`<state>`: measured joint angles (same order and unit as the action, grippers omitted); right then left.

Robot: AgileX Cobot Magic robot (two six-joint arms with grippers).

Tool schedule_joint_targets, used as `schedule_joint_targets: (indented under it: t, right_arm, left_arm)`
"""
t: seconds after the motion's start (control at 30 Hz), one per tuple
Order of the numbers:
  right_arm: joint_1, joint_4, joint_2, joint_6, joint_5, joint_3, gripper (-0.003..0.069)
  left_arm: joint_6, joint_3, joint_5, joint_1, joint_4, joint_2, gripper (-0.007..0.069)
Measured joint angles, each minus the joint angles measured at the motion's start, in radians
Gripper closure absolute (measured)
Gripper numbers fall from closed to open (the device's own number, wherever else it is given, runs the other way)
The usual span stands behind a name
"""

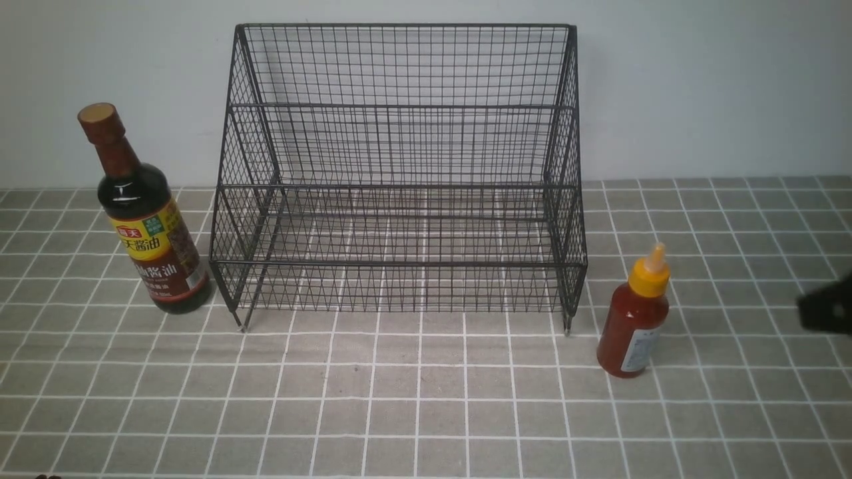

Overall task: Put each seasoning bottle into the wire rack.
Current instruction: Use the right arm to grab the condiment bottle closest to it, then use the right arm to put the condiment bottle back on the shelf

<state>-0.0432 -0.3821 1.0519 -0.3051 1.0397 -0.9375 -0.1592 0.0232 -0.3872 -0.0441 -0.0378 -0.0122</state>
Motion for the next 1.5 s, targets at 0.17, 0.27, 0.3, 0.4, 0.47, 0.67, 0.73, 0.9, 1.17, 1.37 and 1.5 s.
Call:
schedule_joint_targets:
  t: [0.17, 0.27, 0.3, 0.4, 0.47, 0.67, 0.73, 0.9, 1.17, 1.37, 1.5]
  right_arm:
    - [-0.123, 0.001, 0.125, 0.009, -0.186, -0.025, 0.0260]
    - [-0.162, 0.018, 0.183, 0.011, -0.254, -0.025, 0.0188]
    - [-0.169, 0.026, 0.207, 0.012, -0.275, -0.025, 0.0162]
    - [-0.177, 0.045, 0.260, 0.013, -0.319, -0.025, 0.0120]
    - [-0.177, 0.056, 0.311, 0.014, -0.366, -0.025, 0.0100]
    - [-0.177, 0.034, 0.400, 0.015, -0.444, -0.025, 0.0092]
    - [-0.177, 0.011, 0.425, 0.005, -0.452, -0.025, 0.0093]
    - [-0.177, -0.038, 0.478, -0.014, -0.486, -0.025, 0.0135]
    - [-0.177, -0.026, 0.479, 0.000, -0.456, -0.056, 0.0371]
    - [-0.177, 0.035, 0.429, 0.001, -0.228, -0.231, 0.0371]
    - [-0.177, 0.035, 0.392, 0.001, -0.149, -0.394, 0.0372]
  left_arm:
    - [0.000, 0.000, 0.000, 0.000, 0.000, 0.000, 0.0631]
    - [0.000, 0.000, 0.000, 0.000, 0.000, 0.000, 0.0631]
    - [0.000, 0.000, 0.000, 0.000, 0.000, 0.000, 0.0631]
    - [0.000, 0.000, 0.000, 0.000, 0.000, 0.000, 0.0631]
    - [0.000, 0.000, 0.000, 0.000, 0.000, 0.000, 0.0631]
    - [0.000, 0.000, 0.000, 0.000, 0.000, 0.000, 0.0631]
    - [0.000, 0.000, 0.000, 0.000, 0.000, 0.000, 0.0631]
    - [0.000, 0.000, 0.000, 0.000, 0.000, 0.000, 0.0631]
    - [0.000, 0.000, 0.000, 0.000, 0.000, 0.000, 0.0631]
    - [0.000, 0.000, 0.000, 0.000, 0.000, 0.000, 0.0631]
    - [0.000, 0.000, 0.000, 0.000, 0.000, 0.000, 0.0631]
